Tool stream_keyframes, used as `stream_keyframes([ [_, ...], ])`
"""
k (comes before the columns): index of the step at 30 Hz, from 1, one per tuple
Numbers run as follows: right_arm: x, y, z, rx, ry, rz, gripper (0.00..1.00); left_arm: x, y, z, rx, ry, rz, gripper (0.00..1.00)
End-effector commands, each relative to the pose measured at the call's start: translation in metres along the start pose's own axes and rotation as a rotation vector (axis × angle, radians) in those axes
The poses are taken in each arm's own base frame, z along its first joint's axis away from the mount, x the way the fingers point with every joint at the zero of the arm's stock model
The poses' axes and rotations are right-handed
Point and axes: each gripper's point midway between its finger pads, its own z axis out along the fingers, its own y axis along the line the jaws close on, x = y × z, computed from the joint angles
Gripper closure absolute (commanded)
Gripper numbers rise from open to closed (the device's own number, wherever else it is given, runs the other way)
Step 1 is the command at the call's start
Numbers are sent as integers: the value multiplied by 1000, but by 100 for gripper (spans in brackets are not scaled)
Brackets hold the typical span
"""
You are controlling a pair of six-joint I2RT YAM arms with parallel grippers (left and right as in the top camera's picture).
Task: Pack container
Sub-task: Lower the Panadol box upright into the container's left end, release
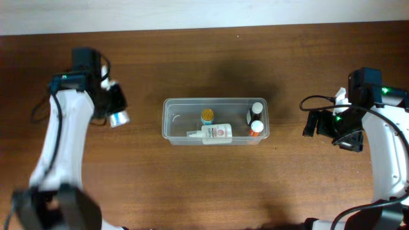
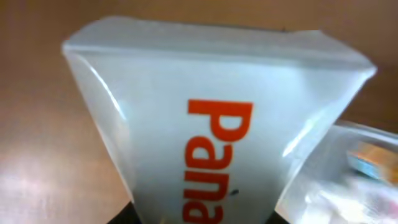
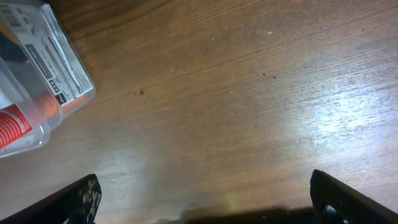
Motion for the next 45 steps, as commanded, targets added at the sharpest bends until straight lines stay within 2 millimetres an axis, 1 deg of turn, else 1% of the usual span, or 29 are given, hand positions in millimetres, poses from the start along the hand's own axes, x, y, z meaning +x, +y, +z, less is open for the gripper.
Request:
stream_keyframes([
  [1,0,3,0,-7,-7,-8,2,5,-66,-49,88,-147,442,70],
  [2,0,3,0,-7,-8,-8,2,14,-87,-52,108,-154,588,70],
  [3,0,3,0,-7,-7,-8,2,23,-102,-53,123,-152,691,70],
  [4,0,3,0,-7,-7,-8,2,35,-121,-50,142,-144,805,71],
  [7,0,3,0,-7,-7,-8,2,55,-148,-41,170,-115,973,72],
  [8,0,3,0,-7,-7,-8,1,61,-156,-35,177,-100,1016,72],
  [10,0,3,0,-7,-7,-8,2,73,-168,-16,184,-46,1059,73],
  [11,0,3,0,-7,-7,-8,2,81,-172,4,180,15,1075,73],
  [15,0,3,0,-7,-7,-8,1,94,-170,44,155,130,1091,73],
  [18,0,3,0,-7,-7,-8,1,102,-165,68,129,200,1095,73],
  [21,0,3,0,-7,-7,-8,1,109,-162,86,120,254,1097,72],
  [23,0,3,0,-7,-7,-8,2,111,-161,93,113,270,1098,72],
  [25,0,3,0,-7,-7,-8,2,111,-159,97,99,277,1100,72],
  [28,0,3,0,-6,-7,-8,2,109,-159,99,90,268,1099,73],
  [32,0,3,0,-6,-7,-8,1,100,-160,101,51,230,1009,73],
  [36,0,3,0,-6,-7,-8,1,98,-160,102,44,222,990,69],
  [40,0,3,0,-6,-7,-8,2,98,-160,102,42,221,969,69],
  [42,0,3,0,-6,-7,-8,2,97,-160,102,38,221,930,71],
  [44,0,3,0,-6,-7,-8,1,97,-159,102,31,221,868,80],
  [45,0,3,0,-6,-7,-8,1,96,-158,102,22,224,800,91],
])
